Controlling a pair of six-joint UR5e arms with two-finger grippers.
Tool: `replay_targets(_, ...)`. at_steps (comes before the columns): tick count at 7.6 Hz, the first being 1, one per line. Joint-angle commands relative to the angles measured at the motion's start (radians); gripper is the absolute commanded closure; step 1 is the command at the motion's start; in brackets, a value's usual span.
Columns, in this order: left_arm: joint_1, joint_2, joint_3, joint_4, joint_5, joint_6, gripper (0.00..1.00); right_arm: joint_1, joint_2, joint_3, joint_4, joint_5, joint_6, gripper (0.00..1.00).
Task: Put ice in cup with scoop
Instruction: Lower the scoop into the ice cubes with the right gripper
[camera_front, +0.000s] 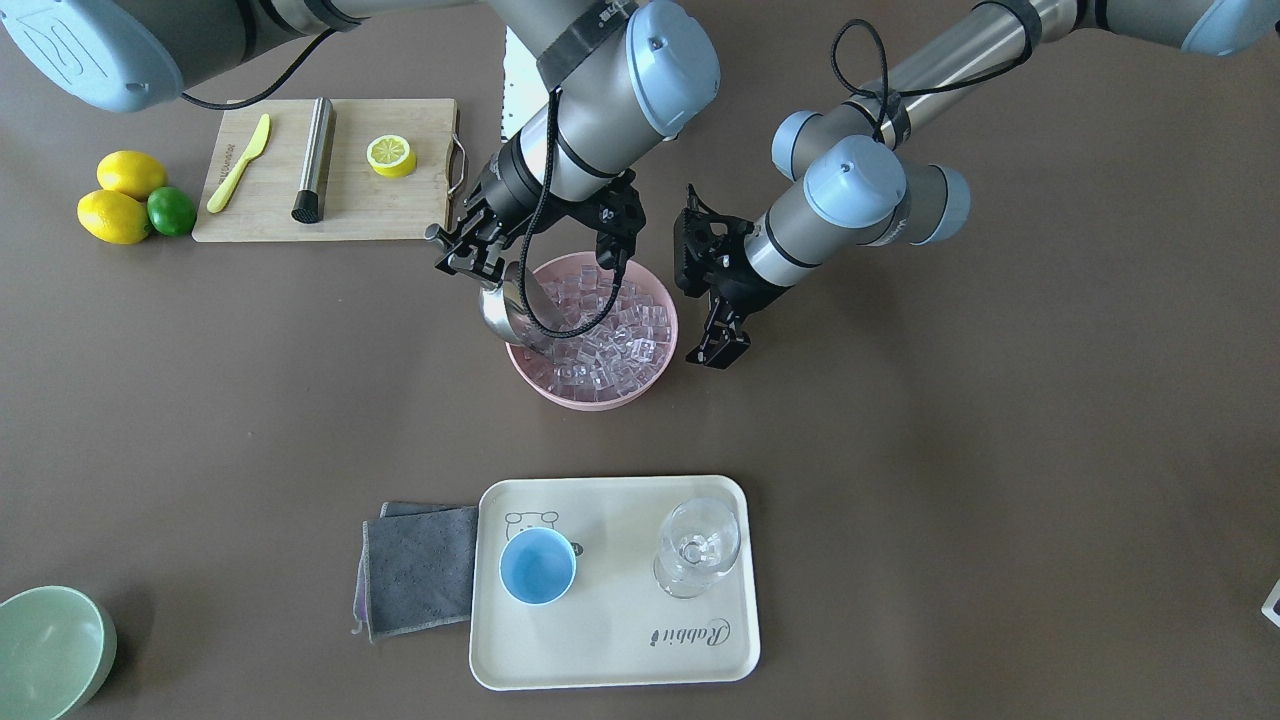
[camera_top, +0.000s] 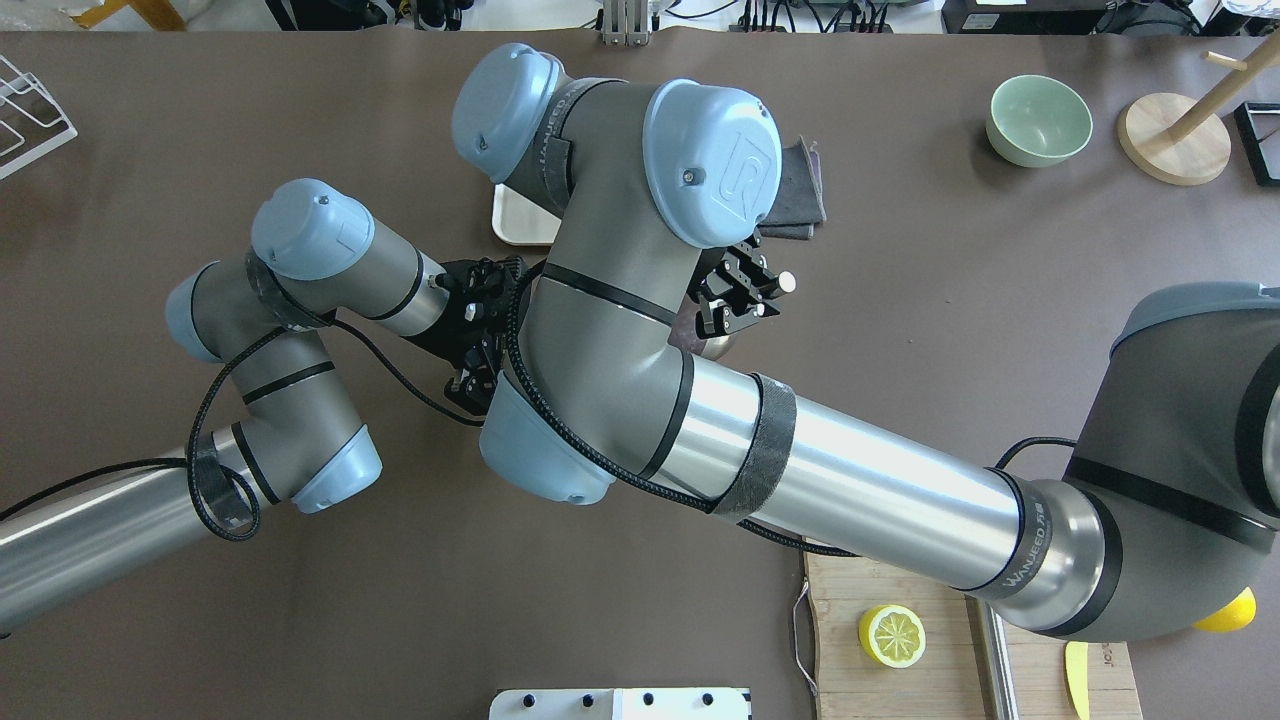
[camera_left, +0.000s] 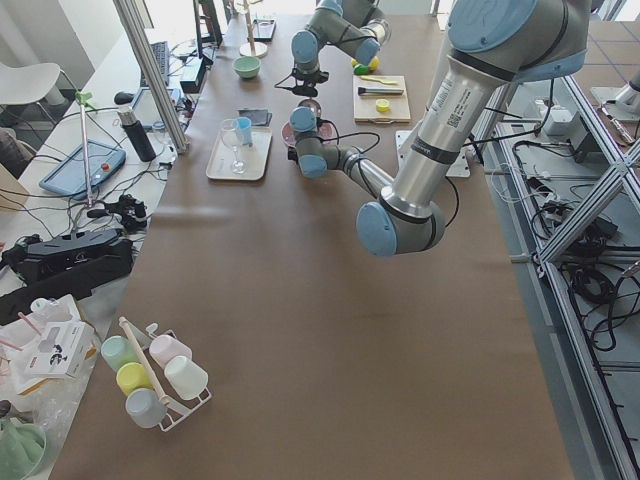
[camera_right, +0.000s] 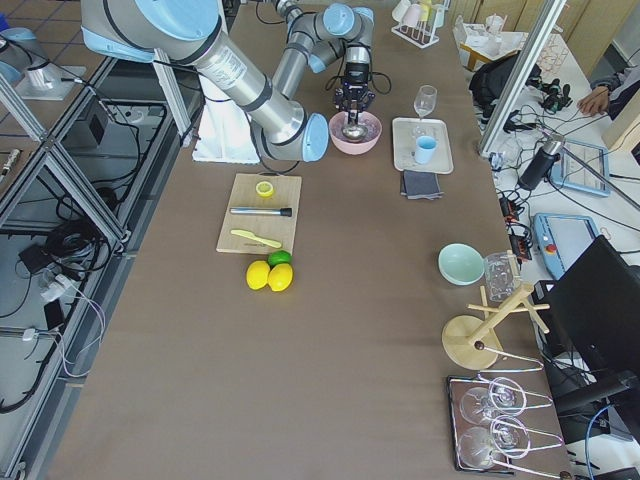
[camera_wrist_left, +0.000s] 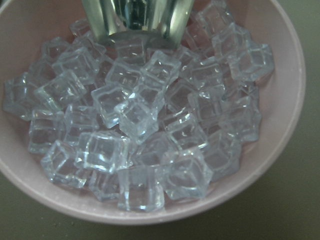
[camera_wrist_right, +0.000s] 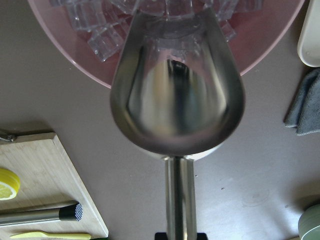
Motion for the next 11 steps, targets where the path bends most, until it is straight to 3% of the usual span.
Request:
replay_targets(1,-0.001,0.0,0.0,-0.001,0.0,0.0,0.01,-0.024,-0.004,0.002,0.073,0.011,0.038,1.0)
replay_targets(4,-0.001,0.043,0.002,-0.069,0.002,0.0,0.01,-0.027,-0.109,0.135,0.125,0.012,0.035,1.0)
replay_targets(8,-0.002,0.048,0.0,-0.072,0.0,-0.002,0.01,-0.027,-0.178,0.159,0.283,0.045,0.07,1.0)
replay_targets(11,-0.005,0.09,0.0,-0.129,-0.003,-0.002,0.01,-0.027,-0.315,0.254,0.416,0.053,0.07,1.0)
